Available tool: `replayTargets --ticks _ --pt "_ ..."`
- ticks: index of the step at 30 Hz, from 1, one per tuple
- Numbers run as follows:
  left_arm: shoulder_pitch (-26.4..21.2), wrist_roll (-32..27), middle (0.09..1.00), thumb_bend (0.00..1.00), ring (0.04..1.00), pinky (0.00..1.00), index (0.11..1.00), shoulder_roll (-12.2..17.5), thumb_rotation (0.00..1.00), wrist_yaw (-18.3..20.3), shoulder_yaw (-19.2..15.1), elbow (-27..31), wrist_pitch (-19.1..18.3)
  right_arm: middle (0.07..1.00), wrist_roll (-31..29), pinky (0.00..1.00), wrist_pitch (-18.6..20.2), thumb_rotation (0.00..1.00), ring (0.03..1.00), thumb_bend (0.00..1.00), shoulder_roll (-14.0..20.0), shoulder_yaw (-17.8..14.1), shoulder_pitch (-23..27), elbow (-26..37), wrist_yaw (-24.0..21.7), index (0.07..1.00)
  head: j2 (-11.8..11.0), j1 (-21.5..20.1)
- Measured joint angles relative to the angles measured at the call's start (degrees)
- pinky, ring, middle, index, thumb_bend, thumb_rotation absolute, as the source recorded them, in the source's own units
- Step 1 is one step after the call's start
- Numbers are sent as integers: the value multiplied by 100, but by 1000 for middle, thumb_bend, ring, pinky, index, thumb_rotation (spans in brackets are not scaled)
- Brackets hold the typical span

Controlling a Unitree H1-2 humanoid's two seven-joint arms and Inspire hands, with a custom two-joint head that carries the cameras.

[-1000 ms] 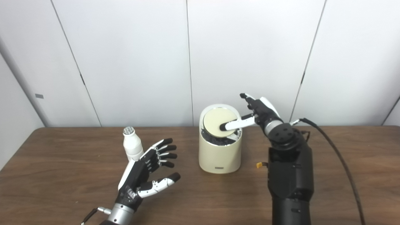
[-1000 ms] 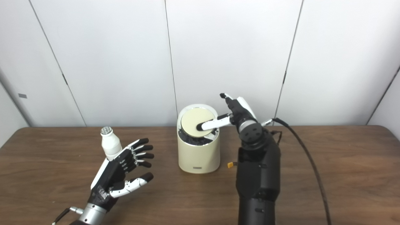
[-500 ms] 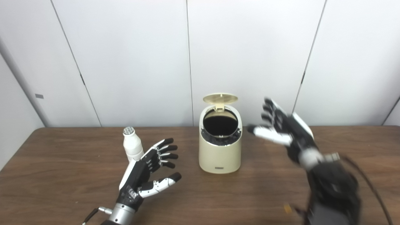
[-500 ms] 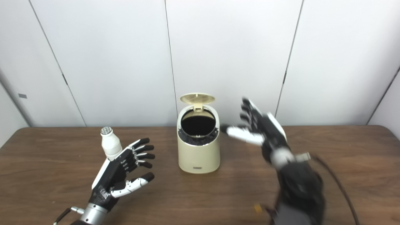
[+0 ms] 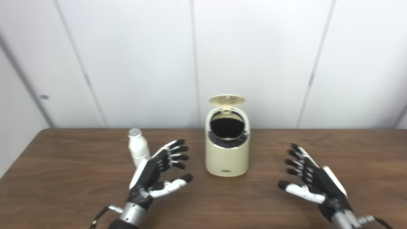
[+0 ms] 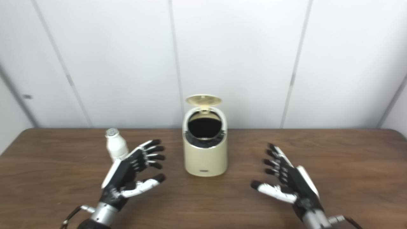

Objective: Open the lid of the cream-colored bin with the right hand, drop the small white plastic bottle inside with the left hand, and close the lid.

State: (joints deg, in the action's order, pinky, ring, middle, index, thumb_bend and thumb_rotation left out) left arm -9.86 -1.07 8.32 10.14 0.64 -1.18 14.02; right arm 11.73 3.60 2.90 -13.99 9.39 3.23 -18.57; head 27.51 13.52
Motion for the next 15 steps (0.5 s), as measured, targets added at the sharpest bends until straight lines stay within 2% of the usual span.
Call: replayTargets --ticks 1,4,9,12,15 --pt "-1 49 808 699 727 616 839 -18 190 -21 3 89 -27 965 -19 916 -25 180 938 680 35 45 -12 -69 122 988 0 1" --pt "19 156 796 684 717 613 826 -26 145 -58 14 363 -141 951 3 884 6 152 917 661 153 220 -33 -57 367 981 -44 212" --pt "250 166 761 656 675 573 794 197 89 -58 -134 975 -371 950 -19 858 397 126 906 664 210 472 -47 459 604 973 -44 212" --pt "472 273 704 661 602 516 748 399 54 -139 -452 1394 -482 951 -36 853 601 101 902 663 236 592 -51 545 695 969 -79 317" --pt "678 555 654 680 566 496 703 383 67 -508 -833 1638 -636 959 -105 876 814 54 915 649 237 680 -52 686 772 974 -71 309"
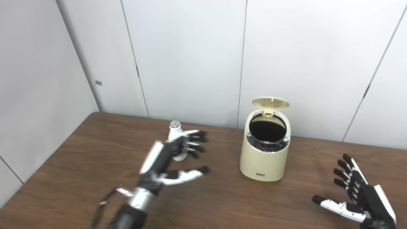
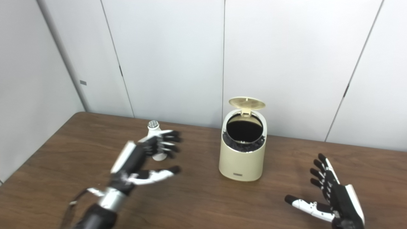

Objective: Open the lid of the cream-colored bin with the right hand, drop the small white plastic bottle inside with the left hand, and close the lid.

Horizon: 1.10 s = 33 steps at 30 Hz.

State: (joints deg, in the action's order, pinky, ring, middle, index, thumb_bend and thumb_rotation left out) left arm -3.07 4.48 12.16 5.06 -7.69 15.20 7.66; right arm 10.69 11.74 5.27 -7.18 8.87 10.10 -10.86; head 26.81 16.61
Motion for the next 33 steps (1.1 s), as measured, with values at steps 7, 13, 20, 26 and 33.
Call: replayTargets --ticks 7,13,20,26,33 --pt "213 800 643 688 573 488 684 -495 94 -905 -309 54 -37 962 -76 888 140 0 924 639 31 186 54 51 129 975 -18 -9" --pt "50 1322 623 708 553 460 661 -684 94 -1601 -463 -144 74 959 -76 887 166 0 921 637 196 247 53 70 258 972 -26 0" --pt "-137 1556 873 751 819 705 872 -728 173 -1901 -468 -400 -43 958 -123 885 265 0 917 633 196 365 69 194 302 970 -18 -44" --pt "-386 1551 960 853 936 855 986 -498 227 -1635 -302 -862 -564 947 -120 859 250 0 907 650 199 459 93 194 346 970 -9 -79" --pt "-668 1558 918 883 914 855 943 -359 210 -1620 -121 -1451 -630 937 -108 820 222 7 890 658 207 534 90 193 413 961 0 -106"
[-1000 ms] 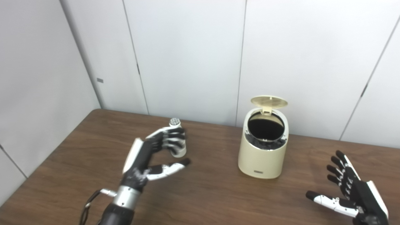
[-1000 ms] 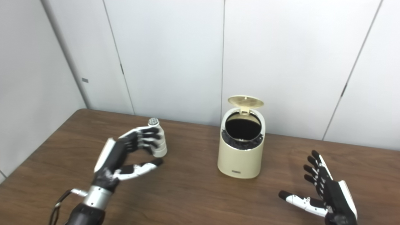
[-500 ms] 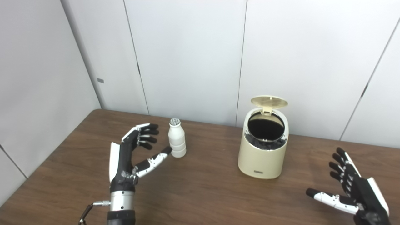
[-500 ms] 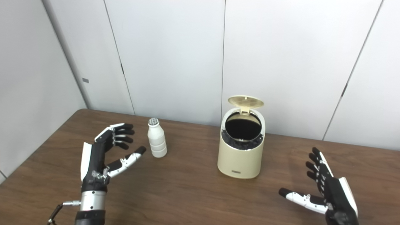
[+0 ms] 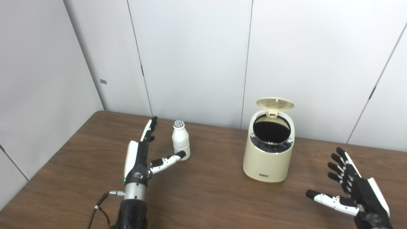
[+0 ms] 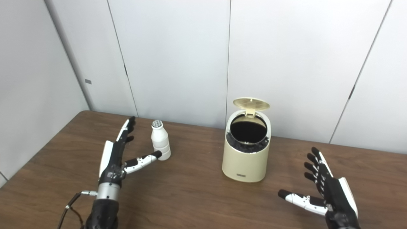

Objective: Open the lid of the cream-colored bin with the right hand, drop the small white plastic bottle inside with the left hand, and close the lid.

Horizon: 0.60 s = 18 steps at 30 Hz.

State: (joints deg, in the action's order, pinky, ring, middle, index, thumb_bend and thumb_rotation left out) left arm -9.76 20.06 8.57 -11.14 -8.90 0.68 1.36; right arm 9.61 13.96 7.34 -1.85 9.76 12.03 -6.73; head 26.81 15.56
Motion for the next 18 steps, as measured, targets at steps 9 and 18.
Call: replayTargets --ticks 9,18 --pt "-265 93 884 882 871 828 905 104 190 -16 252 -522 -57 943 -23 844 -28 16 899 659 12 43 2 0 16 962 26 -44" --pt "-534 77 852 869 829 766 880 206 170 -13 328 -678 -71 938 -14 828 -11 6 888 658 19 57 -1 64 17 957 35 -97"
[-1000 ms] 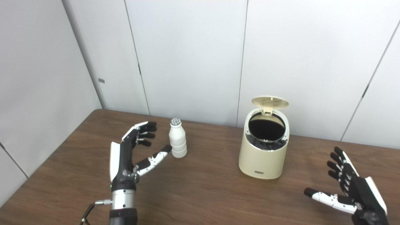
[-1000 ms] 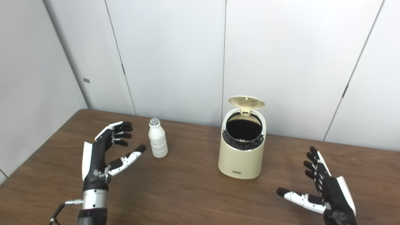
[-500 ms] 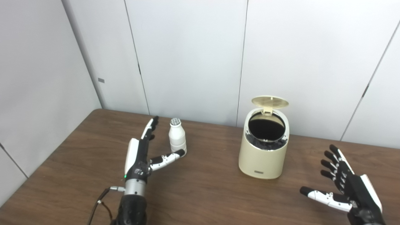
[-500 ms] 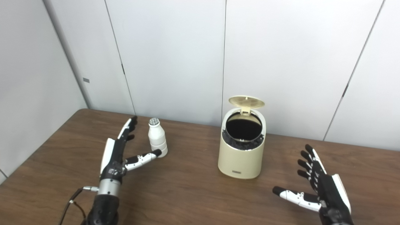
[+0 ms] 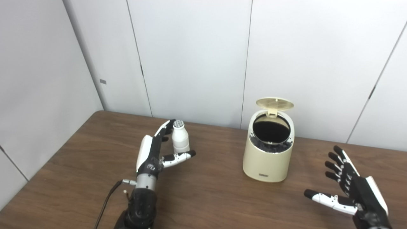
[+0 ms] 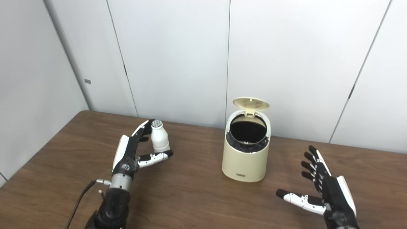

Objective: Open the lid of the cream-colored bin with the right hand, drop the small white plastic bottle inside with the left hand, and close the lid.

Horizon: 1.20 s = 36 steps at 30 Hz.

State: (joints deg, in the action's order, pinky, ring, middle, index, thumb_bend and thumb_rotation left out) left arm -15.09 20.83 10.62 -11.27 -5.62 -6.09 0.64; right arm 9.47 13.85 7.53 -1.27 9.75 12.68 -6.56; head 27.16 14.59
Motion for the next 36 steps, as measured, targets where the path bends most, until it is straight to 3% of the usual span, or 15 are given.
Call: replayTargets --ticks 6,15,20,24,26,36 --pt "-66 -16 858 857 839 786 884 65 172 1 24 -237 -4 930 14 818 1 10 881 662 2 2 -18 80 3 953 18 -44" --pt "-250 -28 830 846 797 704 846 110 132 -33 60 -435 10 936 4 836 34 0 892 659 2 -1 -58 141 4 960 53 -79" --pt "-328 -71 722 814 637 533 744 103 22 -188 45 -723 100 928 -13 819 45 20 879 664 2 -6 -67 198 5 956 62 -97" --pt "-444 -177 600 761 543 481 629 49 1 -388 -9 -981 405 927 -5 812 46 48 873 663 3 -8 -93 272 6 954 70 -114" --pt "-509 -202 501 540 461 435 533 15 0 -460 1 -1165 501 927 -5 807 47 23 871 651 3 -9 -128 320 6 952 105 -149" --pt "-588 -80 470 501 420 363 531 -67 0 -836 116 -1459 728 934 1 844 230 18 881 654 56 -53 -175 416 7 954 114 -149"
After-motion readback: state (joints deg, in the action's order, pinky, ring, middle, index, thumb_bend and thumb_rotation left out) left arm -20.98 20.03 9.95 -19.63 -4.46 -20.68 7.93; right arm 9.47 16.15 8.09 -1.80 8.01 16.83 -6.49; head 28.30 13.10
